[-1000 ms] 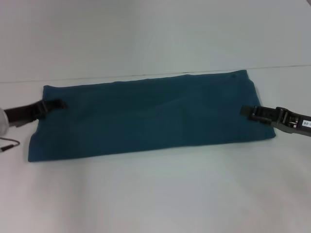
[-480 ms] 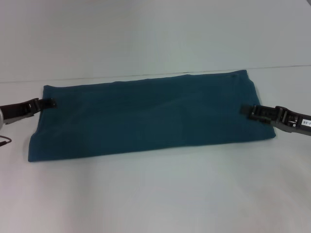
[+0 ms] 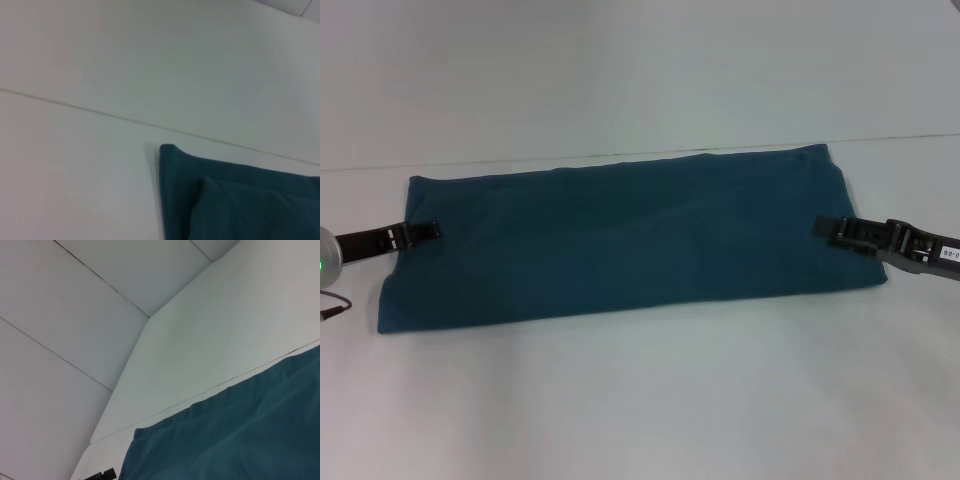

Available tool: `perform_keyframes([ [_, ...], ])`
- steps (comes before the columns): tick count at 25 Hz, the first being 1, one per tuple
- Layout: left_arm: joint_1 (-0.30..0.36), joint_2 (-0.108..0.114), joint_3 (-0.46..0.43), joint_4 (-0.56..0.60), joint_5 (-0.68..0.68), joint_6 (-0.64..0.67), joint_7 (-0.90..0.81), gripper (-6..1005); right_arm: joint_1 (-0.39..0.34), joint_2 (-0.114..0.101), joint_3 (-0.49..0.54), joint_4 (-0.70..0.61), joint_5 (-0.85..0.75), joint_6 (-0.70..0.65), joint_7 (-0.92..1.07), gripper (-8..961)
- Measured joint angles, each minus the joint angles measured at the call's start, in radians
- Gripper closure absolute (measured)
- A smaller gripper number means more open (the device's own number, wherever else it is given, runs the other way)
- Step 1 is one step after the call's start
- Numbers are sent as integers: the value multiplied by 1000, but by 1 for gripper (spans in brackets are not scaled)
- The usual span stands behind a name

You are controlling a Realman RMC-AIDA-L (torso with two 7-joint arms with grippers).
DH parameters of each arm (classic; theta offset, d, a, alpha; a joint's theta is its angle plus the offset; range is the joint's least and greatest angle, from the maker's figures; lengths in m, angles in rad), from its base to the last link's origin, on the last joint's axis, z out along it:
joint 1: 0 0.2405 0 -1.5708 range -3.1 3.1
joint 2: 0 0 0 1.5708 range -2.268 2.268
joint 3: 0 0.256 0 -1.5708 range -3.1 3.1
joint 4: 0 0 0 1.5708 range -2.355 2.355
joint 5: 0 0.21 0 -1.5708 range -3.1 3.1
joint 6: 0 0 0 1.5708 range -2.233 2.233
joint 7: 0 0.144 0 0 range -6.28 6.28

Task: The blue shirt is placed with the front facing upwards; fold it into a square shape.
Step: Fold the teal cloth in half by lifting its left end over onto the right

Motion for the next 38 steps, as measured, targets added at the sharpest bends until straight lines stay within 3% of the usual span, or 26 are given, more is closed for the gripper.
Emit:
perform_keyframes([
  [32, -21, -1, -3, -79, 25, -57, -9, 175, 0, -1, 0, 11, -2, 3, 0, 416],
  [38, -28, -15, -3, -71, 17, -18, -9, 176, 0, -1, 0, 11, -2, 3, 0, 416],
])
